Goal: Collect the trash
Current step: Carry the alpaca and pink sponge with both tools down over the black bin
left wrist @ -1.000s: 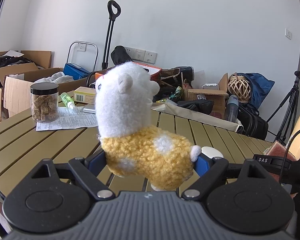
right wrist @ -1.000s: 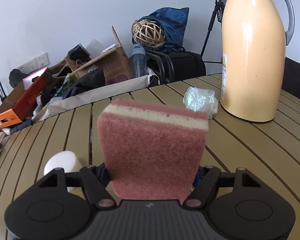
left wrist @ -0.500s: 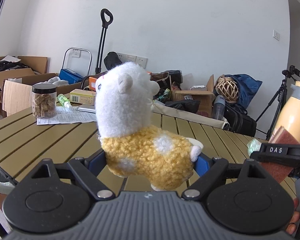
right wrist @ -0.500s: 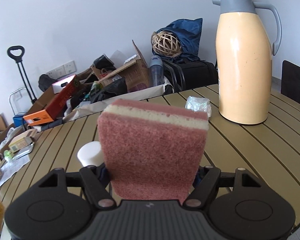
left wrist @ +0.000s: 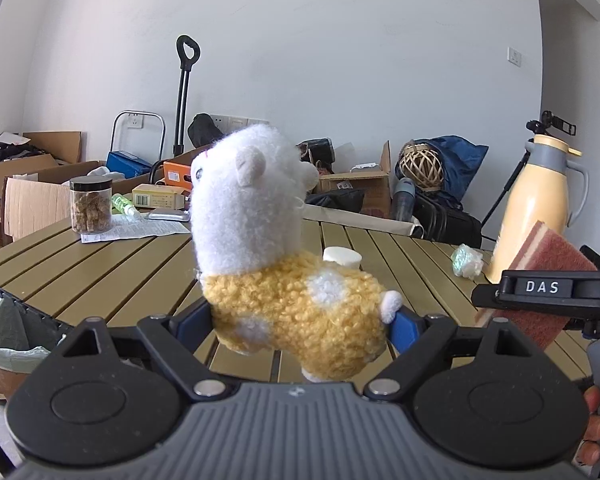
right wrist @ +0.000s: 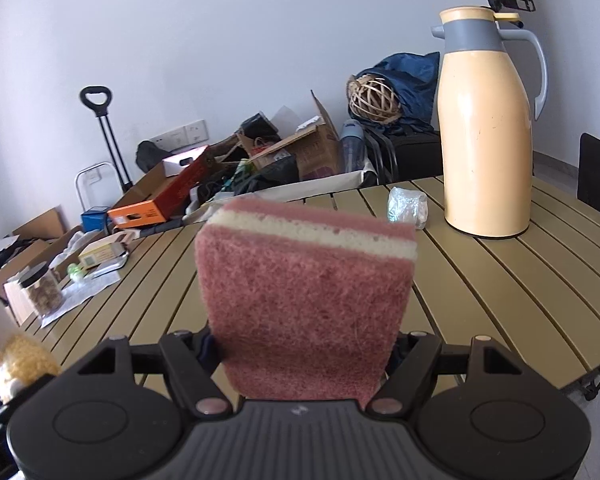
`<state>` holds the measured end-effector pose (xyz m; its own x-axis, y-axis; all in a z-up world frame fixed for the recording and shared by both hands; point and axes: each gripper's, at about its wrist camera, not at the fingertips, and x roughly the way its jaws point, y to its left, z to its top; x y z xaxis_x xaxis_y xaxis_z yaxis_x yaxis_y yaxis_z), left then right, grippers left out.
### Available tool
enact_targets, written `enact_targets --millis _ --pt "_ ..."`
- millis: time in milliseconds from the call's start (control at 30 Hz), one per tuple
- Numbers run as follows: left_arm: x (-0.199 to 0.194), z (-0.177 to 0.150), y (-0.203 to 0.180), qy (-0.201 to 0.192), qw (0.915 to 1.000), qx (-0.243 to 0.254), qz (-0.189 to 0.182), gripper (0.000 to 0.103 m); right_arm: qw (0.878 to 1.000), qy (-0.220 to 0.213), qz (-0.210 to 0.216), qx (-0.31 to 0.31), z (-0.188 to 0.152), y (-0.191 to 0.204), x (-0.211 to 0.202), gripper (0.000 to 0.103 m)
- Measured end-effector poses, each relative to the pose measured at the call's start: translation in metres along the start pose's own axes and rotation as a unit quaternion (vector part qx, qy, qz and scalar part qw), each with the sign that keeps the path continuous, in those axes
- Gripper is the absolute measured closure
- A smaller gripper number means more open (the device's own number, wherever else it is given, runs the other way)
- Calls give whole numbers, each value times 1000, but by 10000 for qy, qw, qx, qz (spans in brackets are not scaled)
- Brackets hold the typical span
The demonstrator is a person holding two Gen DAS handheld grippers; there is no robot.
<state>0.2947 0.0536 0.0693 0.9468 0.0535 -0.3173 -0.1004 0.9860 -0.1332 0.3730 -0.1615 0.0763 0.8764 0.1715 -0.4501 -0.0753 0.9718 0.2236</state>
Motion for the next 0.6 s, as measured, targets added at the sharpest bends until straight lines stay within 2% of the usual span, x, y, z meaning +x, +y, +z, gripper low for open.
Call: enact_targets --millis 300,600 --pt "-38 -20 7 128 9999 96 62 15 9990 32 319 -310 -33 -8 -50 31" --pt "-59 -47 1 400 9988 270 27 15 9972 368 427 -489 -75 -20 -69 31"
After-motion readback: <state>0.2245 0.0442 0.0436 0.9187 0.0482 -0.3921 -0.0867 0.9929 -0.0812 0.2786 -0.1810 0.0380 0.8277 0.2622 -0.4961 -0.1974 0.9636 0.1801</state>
